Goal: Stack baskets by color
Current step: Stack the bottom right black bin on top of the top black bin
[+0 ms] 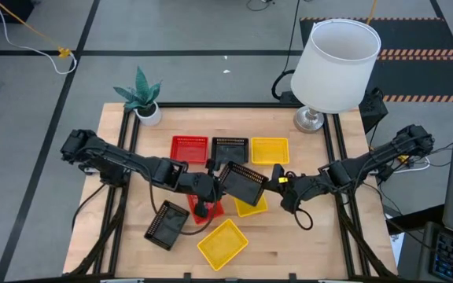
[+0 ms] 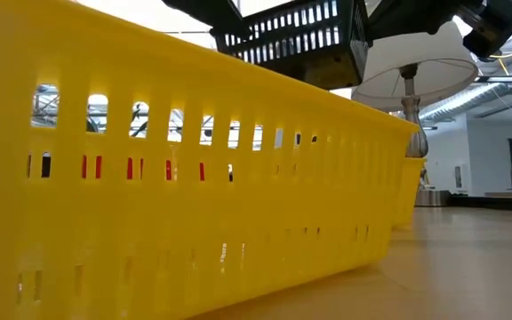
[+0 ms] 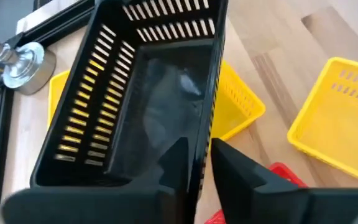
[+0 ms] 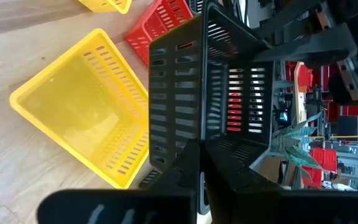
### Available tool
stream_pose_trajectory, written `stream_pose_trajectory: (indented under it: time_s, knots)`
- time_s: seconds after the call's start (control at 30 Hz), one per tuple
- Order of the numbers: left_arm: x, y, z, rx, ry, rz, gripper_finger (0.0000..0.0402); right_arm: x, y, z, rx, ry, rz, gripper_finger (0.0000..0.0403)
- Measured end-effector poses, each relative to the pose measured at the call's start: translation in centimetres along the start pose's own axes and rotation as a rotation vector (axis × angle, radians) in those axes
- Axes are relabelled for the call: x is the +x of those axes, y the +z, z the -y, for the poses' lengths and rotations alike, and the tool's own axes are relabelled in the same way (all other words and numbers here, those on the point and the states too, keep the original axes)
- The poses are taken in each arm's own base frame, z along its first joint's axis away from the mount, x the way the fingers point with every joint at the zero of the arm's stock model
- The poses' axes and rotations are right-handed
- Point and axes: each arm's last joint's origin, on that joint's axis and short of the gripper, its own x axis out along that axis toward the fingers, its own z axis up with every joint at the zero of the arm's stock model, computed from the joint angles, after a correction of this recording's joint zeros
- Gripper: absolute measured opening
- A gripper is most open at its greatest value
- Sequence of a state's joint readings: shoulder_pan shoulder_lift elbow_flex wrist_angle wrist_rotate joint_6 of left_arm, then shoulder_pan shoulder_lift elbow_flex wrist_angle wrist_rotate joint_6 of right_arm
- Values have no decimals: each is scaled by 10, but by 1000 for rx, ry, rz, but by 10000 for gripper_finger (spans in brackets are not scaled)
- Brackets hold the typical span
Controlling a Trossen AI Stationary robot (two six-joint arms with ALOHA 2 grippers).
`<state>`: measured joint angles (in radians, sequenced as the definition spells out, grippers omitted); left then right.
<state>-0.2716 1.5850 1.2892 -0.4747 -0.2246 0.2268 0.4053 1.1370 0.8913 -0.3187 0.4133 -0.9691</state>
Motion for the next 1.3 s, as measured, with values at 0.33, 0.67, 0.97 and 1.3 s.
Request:
stream_pose_trajectory:
  time_s: [0.33,0.67,0.97,1.3]
  knots:
    - [1,-2,-4,26,0,-11,10,0,1,2,87,-24,11,15]
    - [1,-5,-12,7,119,-54,9,-1,3,5,334,-74,-1,118]
    - [3,-12,-33,-129,241,-96,8,-10,11,33,783,-392,-67,169]
    - [5,-13,-44,-218,285,-72,11,17,46,53,893,-218,-309,162]
